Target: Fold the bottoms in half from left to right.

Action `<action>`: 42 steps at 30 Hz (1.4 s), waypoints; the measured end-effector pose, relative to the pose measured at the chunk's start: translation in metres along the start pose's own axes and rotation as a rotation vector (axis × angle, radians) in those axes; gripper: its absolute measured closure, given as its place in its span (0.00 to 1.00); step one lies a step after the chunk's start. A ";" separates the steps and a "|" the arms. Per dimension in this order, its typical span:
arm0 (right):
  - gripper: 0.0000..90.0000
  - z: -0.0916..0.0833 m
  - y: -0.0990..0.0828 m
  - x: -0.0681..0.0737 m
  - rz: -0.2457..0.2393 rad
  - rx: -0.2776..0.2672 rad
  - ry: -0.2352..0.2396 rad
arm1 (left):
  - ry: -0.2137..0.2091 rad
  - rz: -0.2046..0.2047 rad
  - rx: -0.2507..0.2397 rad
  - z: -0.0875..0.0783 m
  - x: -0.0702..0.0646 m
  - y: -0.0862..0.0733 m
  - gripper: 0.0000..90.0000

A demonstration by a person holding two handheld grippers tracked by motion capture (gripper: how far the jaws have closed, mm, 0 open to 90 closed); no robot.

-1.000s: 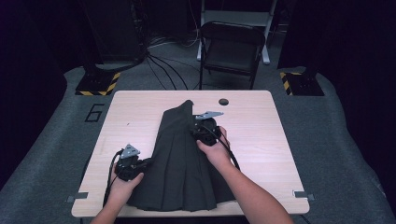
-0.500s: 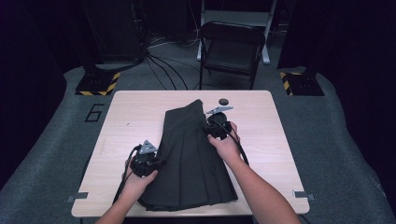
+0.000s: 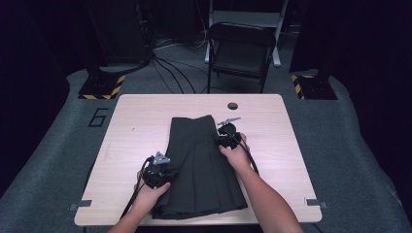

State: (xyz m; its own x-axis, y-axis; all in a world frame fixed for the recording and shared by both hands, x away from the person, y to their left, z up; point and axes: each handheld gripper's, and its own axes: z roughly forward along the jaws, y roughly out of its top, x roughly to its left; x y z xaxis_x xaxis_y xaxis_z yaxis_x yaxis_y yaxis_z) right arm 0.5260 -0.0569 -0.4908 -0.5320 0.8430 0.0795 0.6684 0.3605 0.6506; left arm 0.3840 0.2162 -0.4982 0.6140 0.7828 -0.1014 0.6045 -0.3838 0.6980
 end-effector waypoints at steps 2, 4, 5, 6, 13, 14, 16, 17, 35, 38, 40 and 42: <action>0.76 0.004 -0.003 0.000 -0.012 0.007 -0.009 | -0.001 -0.012 0.003 0.001 0.000 -0.003 0.75; 0.72 0.006 -0.006 -0.001 -0.006 -0.001 -0.008 | -0.006 -0.003 0.003 0.002 0.001 -0.005 0.71; 0.70 0.006 -0.008 -0.002 -0.004 -0.008 -0.004 | -0.014 0.011 0.009 0.001 0.001 -0.006 0.69; 0.68 0.006 -0.010 -0.002 0.007 -0.020 -0.002 | -0.013 0.017 0.006 0.001 0.000 -0.007 0.68; 0.65 -0.006 -0.015 -0.004 0.006 -0.046 0.018 | -0.019 0.022 -0.010 0.001 -0.001 -0.008 0.59; 0.65 -0.008 -0.015 -0.002 0.014 -0.039 0.018 | -0.021 0.021 -0.011 0.000 0.000 -0.008 0.58; 0.65 -0.013 -0.015 0.000 -0.005 -0.055 0.006 | -0.028 0.016 -0.013 0.000 0.001 -0.007 0.57; 0.65 -0.015 -0.015 0.002 -0.013 -0.061 0.005 | -0.027 0.009 -0.025 -0.001 0.001 -0.007 0.57; 0.53 -0.043 -0.045 0.012 -0.057 -0.106 0.047 | 0.037 -0.088 -0.146 -0.013 0.035 -0.003 0.47; 0.52 -0.040 -0.046 0.012 -0.043 -0.107 0.045 | 0.050 -0.085 -0.155 -0.009 0.040 -0.002 0.47; 0.51 -0.039 -0.046 0.011 -0.053 -0.102 0.051 | 0.042 -0.092 -0.153 -0.007 0.044 0.000 0.46; 0.51 -0.038 -0.044 0.010 -0.061 -0.105 0.047 | 0.031 -0.104 -0.142 -0.006 0.046 0.002 0.47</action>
State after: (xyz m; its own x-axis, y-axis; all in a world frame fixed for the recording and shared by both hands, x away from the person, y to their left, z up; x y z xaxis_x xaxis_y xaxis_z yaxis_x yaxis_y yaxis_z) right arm 0.4715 -0.0791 -0.4899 -0.5953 0.8003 0.0714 0.5775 0.3644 0.7305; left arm 0.4108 0.2545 -0.4971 0.5343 0.8303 -0.1582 0.5851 -0.2282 0.7782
